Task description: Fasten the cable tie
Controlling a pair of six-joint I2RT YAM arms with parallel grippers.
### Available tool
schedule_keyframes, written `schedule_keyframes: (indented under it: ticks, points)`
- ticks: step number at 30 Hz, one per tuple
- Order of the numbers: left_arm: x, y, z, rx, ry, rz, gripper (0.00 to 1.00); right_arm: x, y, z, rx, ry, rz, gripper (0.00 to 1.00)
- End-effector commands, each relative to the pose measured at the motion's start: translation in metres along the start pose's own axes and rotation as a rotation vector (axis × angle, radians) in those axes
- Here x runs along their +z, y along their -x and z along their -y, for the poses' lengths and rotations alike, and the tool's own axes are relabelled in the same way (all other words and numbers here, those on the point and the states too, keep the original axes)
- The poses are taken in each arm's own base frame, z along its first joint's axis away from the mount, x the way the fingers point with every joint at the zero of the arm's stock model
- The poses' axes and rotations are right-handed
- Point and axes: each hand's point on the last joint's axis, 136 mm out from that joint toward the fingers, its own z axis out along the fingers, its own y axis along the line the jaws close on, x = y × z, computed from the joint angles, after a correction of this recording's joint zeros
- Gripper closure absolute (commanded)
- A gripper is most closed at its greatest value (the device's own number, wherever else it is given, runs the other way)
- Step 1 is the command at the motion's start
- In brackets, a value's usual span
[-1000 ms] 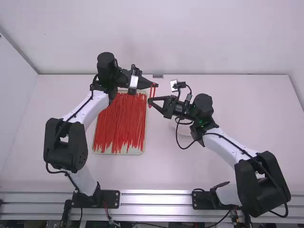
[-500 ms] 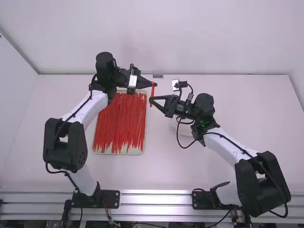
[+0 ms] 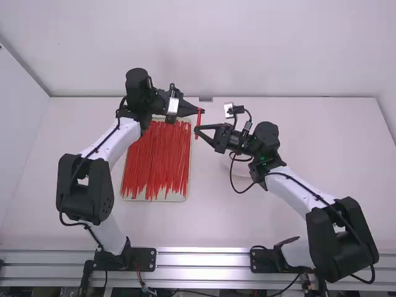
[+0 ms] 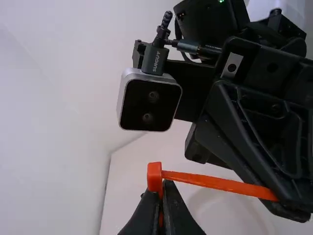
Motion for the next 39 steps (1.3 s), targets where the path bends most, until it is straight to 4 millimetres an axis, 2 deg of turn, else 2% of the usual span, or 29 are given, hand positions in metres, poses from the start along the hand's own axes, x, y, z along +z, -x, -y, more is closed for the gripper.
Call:
schedule_keyframes:
  ticks: [1, 5, 15, 25, 30, 39]
  points:
    - [0.001, 0.0, 0.005, -0.001, -0.019, 0.014, 0.98, 0.0, 0.004, 0.002, 0.007, -0.004, 0.022, 1.0]
    - [0.004, 0.0, 0.008, -0.021, -0.026, 0.018, 0.98, 0.0, 0.009, -0.003, -0.011, 0.011, 0.043, 1.0]
    - [0.009, -0.002, 0.012, -0.072, -0.037, 0.024, 0.98, -0.002, 0.013, 0.0, -0.011, -0.005, 0.063, 1.0]
    - [0.009, -0.009, 0.02, -0.092, -0.039, 0.024, 0.98, -0.01, 0.025, 0.01, 0.005, -0.04, 0.104, 1.0]
    - [0.019, -0.011, 0.029, -0.076, -0.061, 0.037, 0.98, -0.012, 0.028, 0.012, 0.004, -0.051, 0.116, 1.0]
    - [0.023, -0.011, 0.032, -0.093, -0.07, 0.041, 0.98, -0.019, 0.035, 0.019, 0.002, -0.072, 0.138, 1.0]
